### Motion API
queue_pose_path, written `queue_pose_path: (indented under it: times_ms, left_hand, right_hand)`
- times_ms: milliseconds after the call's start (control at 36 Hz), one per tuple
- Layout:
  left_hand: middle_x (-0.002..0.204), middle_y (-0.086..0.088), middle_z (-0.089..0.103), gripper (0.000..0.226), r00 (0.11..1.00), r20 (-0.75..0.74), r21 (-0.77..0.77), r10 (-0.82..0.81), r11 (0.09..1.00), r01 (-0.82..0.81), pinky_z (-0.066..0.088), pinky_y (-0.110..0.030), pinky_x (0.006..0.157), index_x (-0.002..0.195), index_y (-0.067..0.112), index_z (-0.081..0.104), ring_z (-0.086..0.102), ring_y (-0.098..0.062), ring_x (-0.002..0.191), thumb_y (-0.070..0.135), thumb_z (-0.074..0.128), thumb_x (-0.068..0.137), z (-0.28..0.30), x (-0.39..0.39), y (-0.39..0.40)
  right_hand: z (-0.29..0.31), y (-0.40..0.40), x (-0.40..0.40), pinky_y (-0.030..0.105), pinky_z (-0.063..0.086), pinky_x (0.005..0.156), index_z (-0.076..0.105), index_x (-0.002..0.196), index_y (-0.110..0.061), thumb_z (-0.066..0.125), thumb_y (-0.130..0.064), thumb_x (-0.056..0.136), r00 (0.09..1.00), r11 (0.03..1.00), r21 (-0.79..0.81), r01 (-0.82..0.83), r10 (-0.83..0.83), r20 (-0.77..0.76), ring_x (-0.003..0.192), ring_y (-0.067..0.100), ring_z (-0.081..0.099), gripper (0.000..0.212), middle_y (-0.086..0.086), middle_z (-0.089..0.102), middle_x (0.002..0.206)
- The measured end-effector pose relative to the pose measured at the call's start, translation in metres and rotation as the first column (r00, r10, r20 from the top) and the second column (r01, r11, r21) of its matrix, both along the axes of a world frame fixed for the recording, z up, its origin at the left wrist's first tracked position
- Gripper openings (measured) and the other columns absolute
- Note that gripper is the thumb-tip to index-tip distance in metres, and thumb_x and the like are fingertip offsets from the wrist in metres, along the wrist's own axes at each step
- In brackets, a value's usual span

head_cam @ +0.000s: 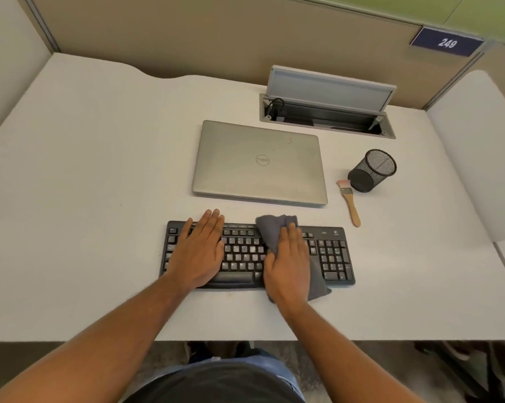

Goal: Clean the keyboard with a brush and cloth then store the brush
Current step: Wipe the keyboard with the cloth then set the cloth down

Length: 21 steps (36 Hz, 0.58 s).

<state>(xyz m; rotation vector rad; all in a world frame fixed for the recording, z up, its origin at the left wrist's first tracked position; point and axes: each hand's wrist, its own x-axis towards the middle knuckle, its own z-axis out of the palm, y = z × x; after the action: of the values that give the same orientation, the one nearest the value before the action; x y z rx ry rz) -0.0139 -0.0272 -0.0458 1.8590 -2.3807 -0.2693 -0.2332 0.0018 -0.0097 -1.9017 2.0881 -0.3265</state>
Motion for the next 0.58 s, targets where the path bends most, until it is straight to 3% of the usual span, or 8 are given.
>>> queue_pose_path:
  times_ms: [111, 250, 306, 389, 472, 583]
  left_hand:
    - [0.169, -0.001, 0.020, 0.066, 1.000, -0.025, 0.026, 0.000, 1.000, 0.001, 0.006, -0.044, 0.126, 0.161, 0.015, 0.025, 0.014, -0.014, 0.156, 0.038, 0.017, 0.100, -0.002, 0.001, -0.001]
    - [0.169, 0.001, 0.016, 0.067, 1.000, -0.018, 0.024, 0.003, 1.000, -0.002, 0.004, -0.042, 0.126, 0.162, 0.017, 0.023, 0.011, -0.013, 0.156, 0.038, 0.016, 0.098, 0.000, 0.001, -0.001]
    - [0.169, -0.001, 0.020, 0.065, 1.000, 0.013, 0.007, 0.000, 1.000, 0.000, 0.011, -0.046, 0.126, 0.162, 0.016, 0.025, 0.015, -0.015, 0.156, 0.039, 0.018, 0.102, 0.001, 0.001, -0.001]
    - [0.169, -0.001, 0.018, 0.064, 0.999, 0.042, 0.003, 0.000, 1.000, 0.000, 0.015, -0.048, 0.126, 0.162, 0.016, 0.022, 0.014, -0.016, 0.157, 0.041, 0.016, 0.104, 0.002, 0.001, 0.000]
    - [0.170, 0.000, 0.014, 0.064, 0.999, 0.045, 0.012, 0.003, 1.000, -0.003, 0.012, -0.048, 0.127, 0.163, 0.017, 0.017, 0.008, -0.014, 0.157, 0.042, 0.015, 0.105, 0.001, -0.001, 0.000]
    - [0.170, 0.001, 0.011, 0.065, 0.998, 0.055, 0.021, 0.017, 1.000, -0.018, 0.010, -0.048, 0.127, 0.163, 0.017, 0.015, 0.006, -0.014, 0.157, 0.043, 0.013, 0.104, 0.001, -0.003, -0.001]
  right_hand:
    - [-0.010, 0.025, 0.044, 0.041, 0.001, 0.130, 0.017, 0.165, -0.008, 0.029, -0.033, 0.101, 0.970, 0.970, 0.018, -0.243, 0.244, -0.016, 0.161, 0.025, 0.005, 0.070, 0.012, 0.008, 0.173]
    - [-0.016, 0.016, 0.020, 0.049, 0.022, 0.127, 0.029, 0.162, -0.004, 0.030, -0.030, 0.100, 0.906, 0.908, 0.011, -0.418, 0.417, -0.070, 0.158, 0.029, 0.021, 0.067, 0.015, 0.023, 0.170]
    - [-0.011, 0.004, -0.007, 0.047, 0.020, 0.129, 0.028, 0.162, -0.006, 0.024, -0.032, 0.099, 0.920, 0.926, 0.019, -0.377, 0.377, -0.107, 0.159, 0.027, 0.020, 0.068, 0.014, 0.023, 0.170]
    - [-0.007, -0.017, -0.050, 0.042, 0.006, 0.131, 0.021, 0.165, -0.010, 0.028, -0.028, 0.104, 0.979, 0.985, 0.028, -0.168, 0.170, -0.112, 0.161, 0.023, 0.010, 0.064, 0.011, 0.015, 0.173]
    - [-0.005, -0.027, -0.062, 0.042, 0.009, 0.131, 0.022, 0.164, -0.008, 0.030, -0.026, 0.103, 0.998, 1.000, 0.003, 0.013, -0.013, -0.066, 0.160, 0.024, 0.012, 0.064, 0.011, 0.018, 0.172]
    - [-0.007, -0.020, -0.024, 0.044, 0.008, 0.131, 0.014, 0.166, -0.008, 0.032, -0.028, 0.104, 0.996, 0.997, -0.002, -0.074, 0.074, -0.050, 0.161, 0.026, 0.006, 0.068, 0.012, 0.011, 0.173]
